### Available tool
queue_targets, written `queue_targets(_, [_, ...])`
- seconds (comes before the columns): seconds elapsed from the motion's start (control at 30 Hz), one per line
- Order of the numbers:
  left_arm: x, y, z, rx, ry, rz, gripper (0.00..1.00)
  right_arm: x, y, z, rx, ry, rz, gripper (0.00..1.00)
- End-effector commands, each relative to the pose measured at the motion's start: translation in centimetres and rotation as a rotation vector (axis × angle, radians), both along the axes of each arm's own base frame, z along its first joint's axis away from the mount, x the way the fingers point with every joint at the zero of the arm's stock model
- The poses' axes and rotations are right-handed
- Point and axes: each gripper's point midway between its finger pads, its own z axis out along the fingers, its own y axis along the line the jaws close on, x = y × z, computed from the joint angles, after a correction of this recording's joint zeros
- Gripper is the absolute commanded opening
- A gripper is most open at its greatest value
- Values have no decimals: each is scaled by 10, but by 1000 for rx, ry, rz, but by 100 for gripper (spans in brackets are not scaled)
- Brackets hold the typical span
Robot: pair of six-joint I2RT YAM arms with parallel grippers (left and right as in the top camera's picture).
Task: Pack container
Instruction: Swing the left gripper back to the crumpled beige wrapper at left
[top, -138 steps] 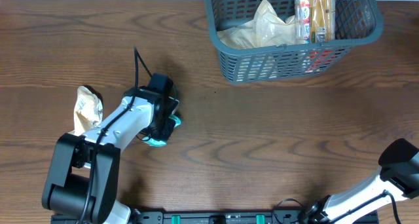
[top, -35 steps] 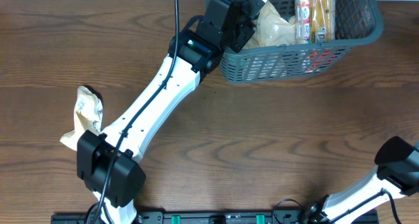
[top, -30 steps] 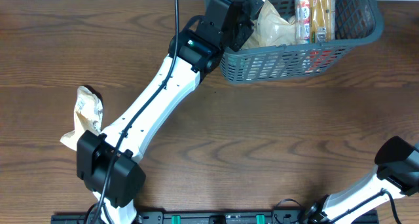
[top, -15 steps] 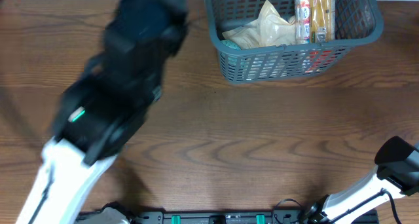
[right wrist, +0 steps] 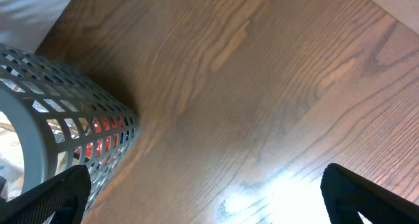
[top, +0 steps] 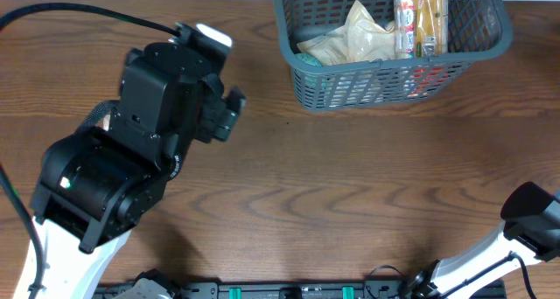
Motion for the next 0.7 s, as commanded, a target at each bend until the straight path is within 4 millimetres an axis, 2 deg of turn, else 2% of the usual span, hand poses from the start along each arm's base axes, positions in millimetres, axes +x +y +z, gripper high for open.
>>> queue_targets(0.0, [-6,-23,-12,-81,79,-92,99,2,2,-4,6,10,19,99])
queue_targets(0.1, [-1,-6,-17,-36,79,-5,99,2,3,-4,7,10,19,99])
queue_targets(0.33, [14,89,-41,-95,66,610,99,5,6,-3,25,-4,30,99])
queue_targets(0.53, [7,151,-88,-65,171,858,99,5,6,-3,25,-4,30,99])
queue_targets(0.67, [-9,180,-138,-18,306,957,99,5,6,-3,25,-4,30,99])
